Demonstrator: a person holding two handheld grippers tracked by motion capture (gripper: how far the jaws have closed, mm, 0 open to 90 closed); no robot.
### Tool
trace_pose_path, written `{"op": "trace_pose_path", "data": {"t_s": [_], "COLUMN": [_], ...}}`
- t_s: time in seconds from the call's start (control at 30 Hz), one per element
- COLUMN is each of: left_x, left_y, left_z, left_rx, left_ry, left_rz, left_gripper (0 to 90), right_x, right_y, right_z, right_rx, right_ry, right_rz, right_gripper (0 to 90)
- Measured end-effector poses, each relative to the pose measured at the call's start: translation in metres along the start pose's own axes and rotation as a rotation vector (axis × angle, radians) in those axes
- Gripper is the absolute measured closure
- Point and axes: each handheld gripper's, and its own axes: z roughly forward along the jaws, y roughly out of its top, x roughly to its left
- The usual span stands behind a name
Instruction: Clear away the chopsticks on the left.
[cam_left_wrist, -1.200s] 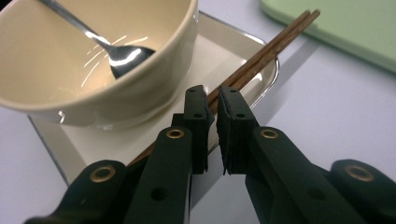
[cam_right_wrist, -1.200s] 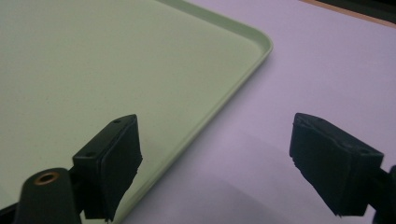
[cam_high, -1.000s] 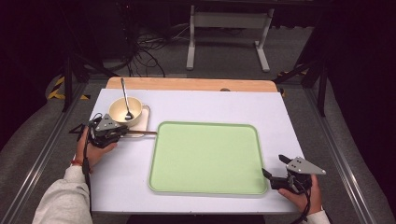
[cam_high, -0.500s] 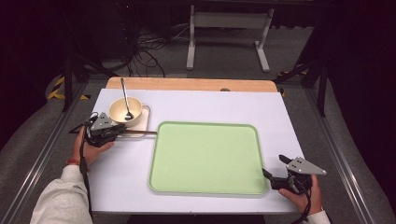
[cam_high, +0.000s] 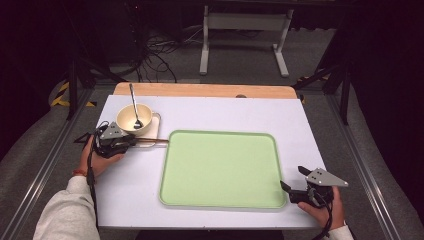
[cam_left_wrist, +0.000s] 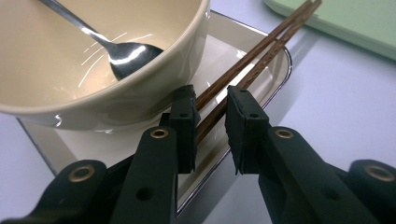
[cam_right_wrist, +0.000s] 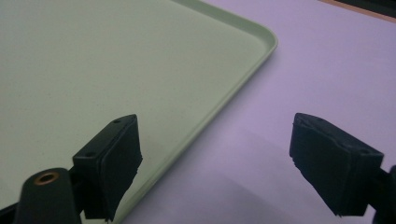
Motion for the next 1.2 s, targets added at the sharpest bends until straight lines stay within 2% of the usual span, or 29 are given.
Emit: {"op": "trace_pose_path", "data": {"t_s": [0.2, 0.37, 0.43, 0.6, 0.8, 0.83, 0.93, 1.13, 1.2], "left_x": [-0.004, -0.003, -0.001, 0.002, 0.001, 0.002, 0.001, 0.001, 0.001], "left_y": [0.005, 0.005, 0.006, 0.009, 0.015, 0.016, 0.017, 0.019, 0.019], "left_z": [0.003, 0.002, 0.003, 0.005, 0.005, 0.006, 0.006, 0.000, -0.002], "left_rx": [0.022, 0.028, 0.027, 0.042, 0.081, 0.080, 0.082, 0.044, 0.034], "left_ry": [-0.015, -0.018, -0.041, -0.060, -0.047, -0.046, -0.047, -0.038, -0.047], "left_rz": [0.043, 0.062, 0.048, 0.067, 0.075, 0.087, 0.077, 0.060, 0.053], "left_gripper": [77.8, 79.8, 80.5, 83.7, 84.9, 85.0, 85.1, 85.1, 85.2], "right_x": [-0.001, -0.002, -0.003, -0.003, -0.004, -0.004, -0.004, -0.005, -0.005], "right_y": [-0.001, -0.001, -0.001, 0.000, 0.000, 0.000, 0.000, 0.000, 0.000], "right_z": [0.001, 0.002, 0.003, 0.004, 0.005, 0.005, 0.004, 0.002, 0.001], "right_rx": [0.006, 0.011, 0.014, 0.018, 0.022, 0.022, 0.024, 0.009, 0.005], "right_ry": [0.001, 0.000, 0.002, 0.005, 0.008, 0.009, 0.008, 0.006, 0.007], "right_rz": [0.005, 0.010, 0.012, 0.008, 0.017, 0.017, 0.017, 0.022, 0.018], "right_gripper": [16.9, 16.8, 16.8, 16.8, 16.8, 16.8, 16.9, 17.0, 17.0]}}
